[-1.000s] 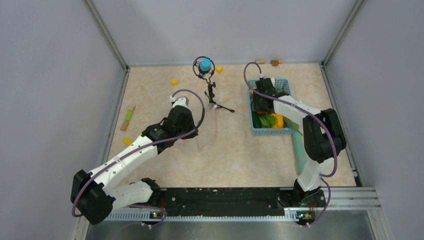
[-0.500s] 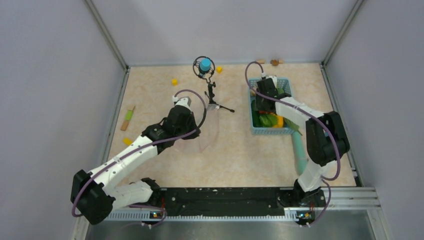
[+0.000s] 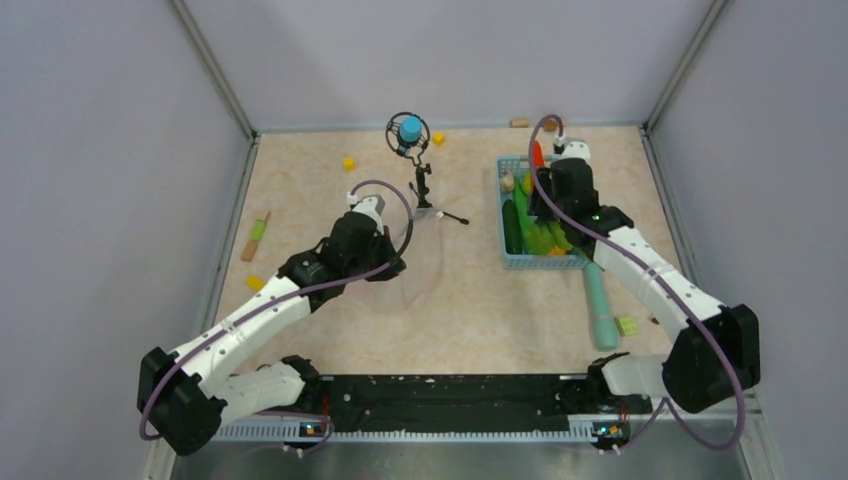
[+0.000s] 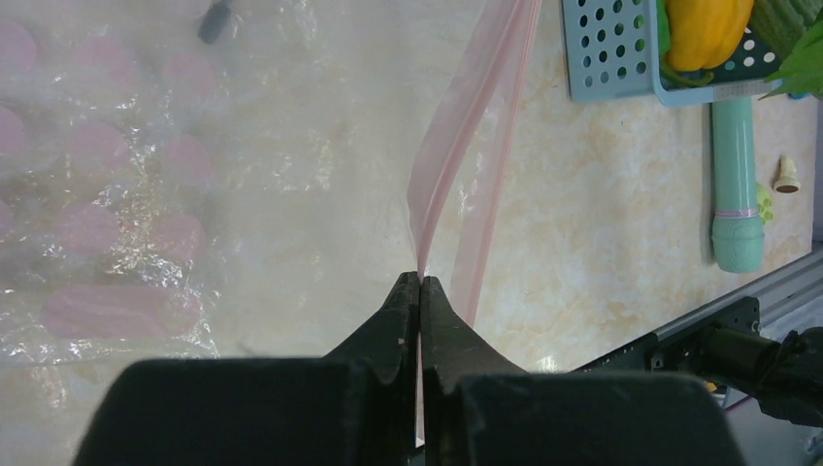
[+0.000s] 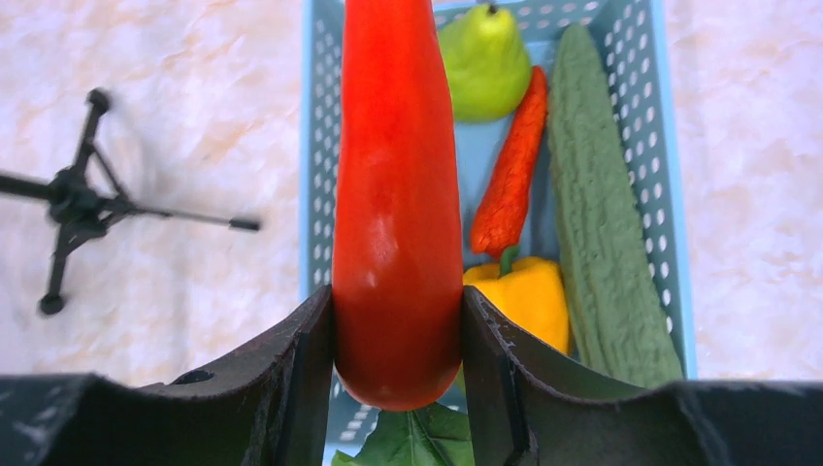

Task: Place the food in the zip-top bag and seal the zipper
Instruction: Pick up the fake vegetable from the bin, then place the fake vegetable in the zipper food storage bag.

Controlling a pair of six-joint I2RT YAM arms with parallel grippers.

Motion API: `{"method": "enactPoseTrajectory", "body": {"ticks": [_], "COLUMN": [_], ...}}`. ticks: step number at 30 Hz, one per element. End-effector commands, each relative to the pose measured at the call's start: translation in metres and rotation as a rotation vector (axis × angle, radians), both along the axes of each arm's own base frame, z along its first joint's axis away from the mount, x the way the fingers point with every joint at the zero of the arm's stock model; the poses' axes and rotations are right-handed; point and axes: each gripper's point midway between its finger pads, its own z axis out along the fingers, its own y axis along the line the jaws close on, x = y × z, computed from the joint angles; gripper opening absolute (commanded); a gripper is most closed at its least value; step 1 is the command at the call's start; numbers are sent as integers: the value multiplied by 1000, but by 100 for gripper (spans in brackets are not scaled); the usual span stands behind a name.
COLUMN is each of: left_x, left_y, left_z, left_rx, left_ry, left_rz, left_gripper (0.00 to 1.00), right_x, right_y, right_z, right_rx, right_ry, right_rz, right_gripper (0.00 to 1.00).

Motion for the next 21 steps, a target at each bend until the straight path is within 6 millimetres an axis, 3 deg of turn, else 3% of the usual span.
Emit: {"method": "enactPoseTrajectory", "body": {"ticks": [1, 4, 10, 13, 21], "left_x": [-3, -5, -9, -11, -19], "left_y": [-10, -12, -17, -19, -23], "left_z": [13, 15, 15, 17, 22], "left_rx": [-67, -83, -100, -113, -127], "left_ry": [-38, -41, -44, -56, -95], "left_rz": [-51, -67, -104, -120, -190], "left_gripper": [0, 0, 0, 0, 0], "right_x": [-29, -56, -137, -167, -233], "right_y": [18, 43, 104, 120, 150], "right_z": [19, 32, 56, 51, 10], "right_rx": [109, 226, 543, 621, 663], "right_ry": [-25, -49, 15, 96, 452], "right_rz": [132, 288, 693, 800, 948], "right_gripper": [14, 14, 11, 11, 11]}}
